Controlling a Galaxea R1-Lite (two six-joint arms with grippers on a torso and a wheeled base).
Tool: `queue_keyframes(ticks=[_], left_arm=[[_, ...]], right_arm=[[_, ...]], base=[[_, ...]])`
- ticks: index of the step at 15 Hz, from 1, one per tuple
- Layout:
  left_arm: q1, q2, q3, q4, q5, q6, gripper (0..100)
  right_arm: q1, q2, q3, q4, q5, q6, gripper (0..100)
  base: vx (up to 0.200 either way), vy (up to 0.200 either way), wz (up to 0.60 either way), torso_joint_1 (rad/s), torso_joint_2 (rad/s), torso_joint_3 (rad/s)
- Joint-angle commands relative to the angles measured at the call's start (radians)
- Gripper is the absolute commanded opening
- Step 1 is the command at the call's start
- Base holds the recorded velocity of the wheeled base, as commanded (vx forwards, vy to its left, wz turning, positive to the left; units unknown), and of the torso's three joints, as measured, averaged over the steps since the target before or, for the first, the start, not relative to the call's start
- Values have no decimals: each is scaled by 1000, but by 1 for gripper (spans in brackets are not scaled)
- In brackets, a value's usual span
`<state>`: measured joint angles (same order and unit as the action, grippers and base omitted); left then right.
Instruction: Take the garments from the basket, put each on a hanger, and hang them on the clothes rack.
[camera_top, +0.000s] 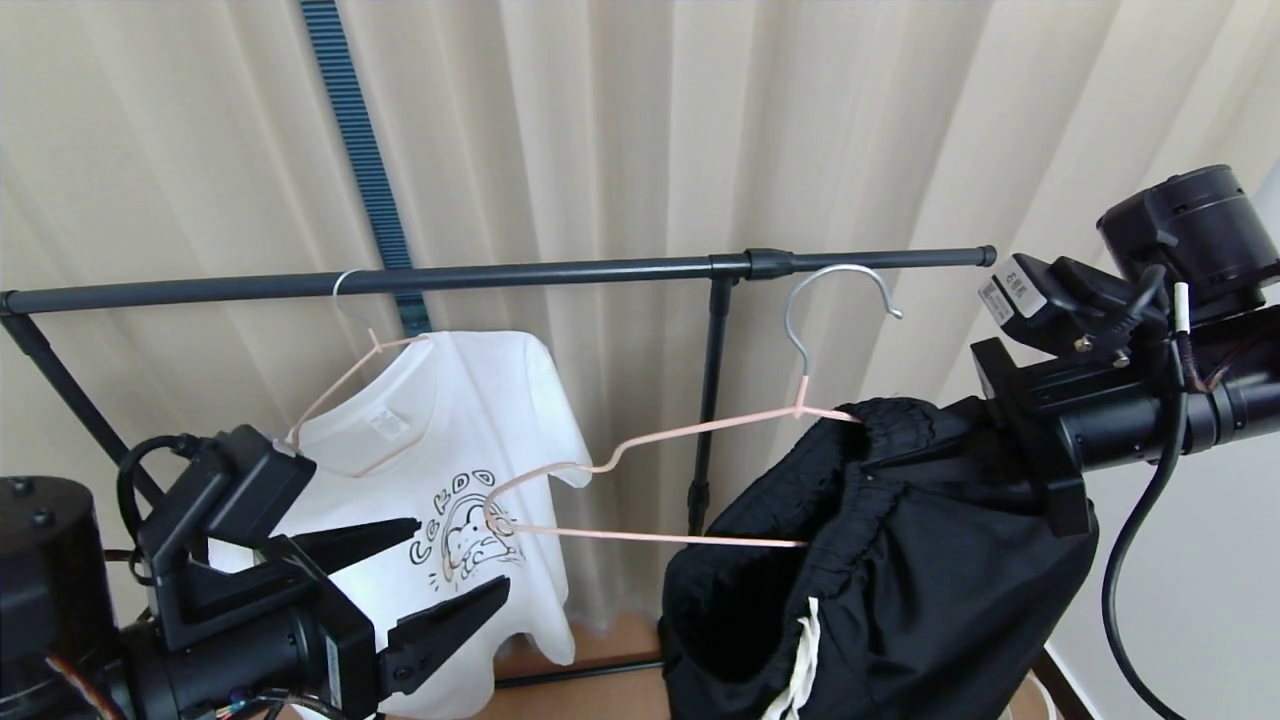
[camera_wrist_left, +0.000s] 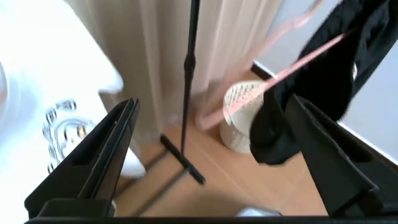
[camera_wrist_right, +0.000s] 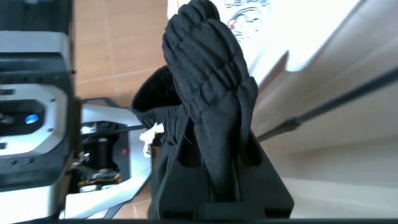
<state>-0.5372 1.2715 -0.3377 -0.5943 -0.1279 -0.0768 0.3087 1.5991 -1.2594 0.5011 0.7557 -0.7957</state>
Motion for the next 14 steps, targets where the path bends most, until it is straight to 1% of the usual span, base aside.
queue_keyframes(ticks=[1, 3, 5, 6, 7, 8, 10, 11, 12, 13, 14], left_arm=[[-30, -84, -133, 131, 2, -66, 100], [-78, -61, -141, 162, 5, -84, 100], [-129, 5, -133, 165, 16, -115, 100], [-164, 72, -133, 165, 59, -138, 100], [-184, 126, -135, 163, 80, -146, 100], [-207, 167, -135, 162, 83, -150, 100], [-245, 218, -141, 157, 83, -170, 100], [-270, 246, -132, 148, 80, -207, 100], [-273, 273, -135, 134, 79, -238, 100], [-273, 301, -144, 106, 77, -258, 100], [-273, 330, -149, 68, 76, -262, 100]], right_arm=[[-8, -4, -5, -1, -13, 0, 0], [-14, -5, -6, -4, -19, 0, 0], [-31, -7, -8, -4, -42, -3, 0], [-31, -5, 0, -16, -105, -11, 0], [-31, -5, 6, -35, -142, -8, 0], [-30, -5, 17, -55, -148, -5, 0], [-30, -7, 54, -108, -153, -14, 0], [-30, -15, 97, -185, -174, -14, 0], [-30, -21, 124, -237, -190, -8, 0], [-28, -21, 130, -269, -196, 1, 0], [-26, -22, 132, -276, -194, 15, 0]], base=[[0, 0, 0, 0, 0, 0], [0, 0, 0, 0, 0, 0], [0, 0, 0, 0, 0, 0], [0, 0, 0, 0, 0, 0], [0, 0, 0, 0, 0, 0], [0, 0, 0, 0, 0, 0], [0, 0, 0, 0, 0, 0], [0, 0, 0, 0, 0, 0], [0, 0, 0, 0, 0, 0], [0, 0, 0, 0, 0, 0], [0, 0, 0, 0, 0, 0]])
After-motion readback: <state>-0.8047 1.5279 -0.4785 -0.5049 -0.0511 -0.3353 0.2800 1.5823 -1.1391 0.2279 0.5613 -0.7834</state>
